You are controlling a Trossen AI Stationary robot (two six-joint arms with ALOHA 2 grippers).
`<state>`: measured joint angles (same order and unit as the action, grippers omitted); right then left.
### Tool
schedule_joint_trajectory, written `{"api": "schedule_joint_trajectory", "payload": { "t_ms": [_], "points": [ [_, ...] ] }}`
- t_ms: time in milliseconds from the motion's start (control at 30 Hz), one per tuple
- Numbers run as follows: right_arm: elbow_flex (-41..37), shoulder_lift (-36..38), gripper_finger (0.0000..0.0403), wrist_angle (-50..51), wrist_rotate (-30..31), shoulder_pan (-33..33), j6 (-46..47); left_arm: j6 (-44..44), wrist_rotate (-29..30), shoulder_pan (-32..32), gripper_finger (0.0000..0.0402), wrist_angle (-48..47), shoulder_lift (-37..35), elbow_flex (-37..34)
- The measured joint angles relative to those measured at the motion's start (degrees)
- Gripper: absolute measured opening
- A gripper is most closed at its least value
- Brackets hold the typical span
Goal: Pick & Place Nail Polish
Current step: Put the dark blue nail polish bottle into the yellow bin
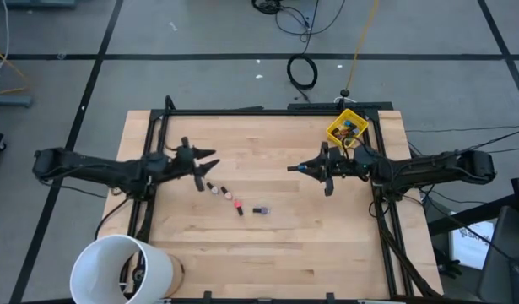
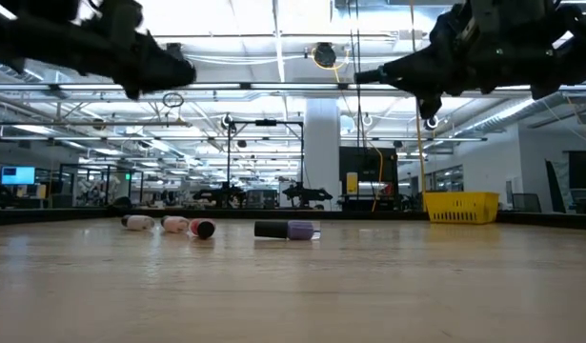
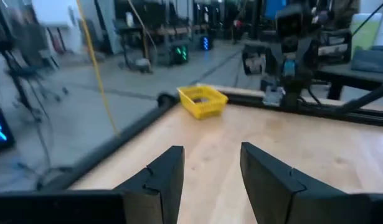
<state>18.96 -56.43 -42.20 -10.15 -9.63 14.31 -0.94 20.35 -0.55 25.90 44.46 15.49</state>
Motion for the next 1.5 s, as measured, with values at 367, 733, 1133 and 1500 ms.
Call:
{"api": "schedule_joint_trajectory", "payload": {
  "t_ms": [367,733,1133,1500],
  "points": [
    [-8.8,-0.1,0.0063,-20.8,2.9,-0.1,15.8,5.7,10.8,8.4,0.0152,-6.4,-11.1,0.0],
    [-10.0,-0.1,0.0063,-27.4,-0.3,0.0,21.2,5.6,10.8,8.6,0.0152,-6.4,-11.1,0.0],
    [-10.0,-0.1,0.0063,-20.4,-8.1,5.0,-20.2,5.6,10.7,8.5,0.0152,-6.4,-11.1,0.0],
    [-10.0,-0.1,0.0063,-19.1,-15.7,12.5,-39.3,5.6,10.7,8.5,0.0152,-6.4,-11.1,0.0]
  ]
}}
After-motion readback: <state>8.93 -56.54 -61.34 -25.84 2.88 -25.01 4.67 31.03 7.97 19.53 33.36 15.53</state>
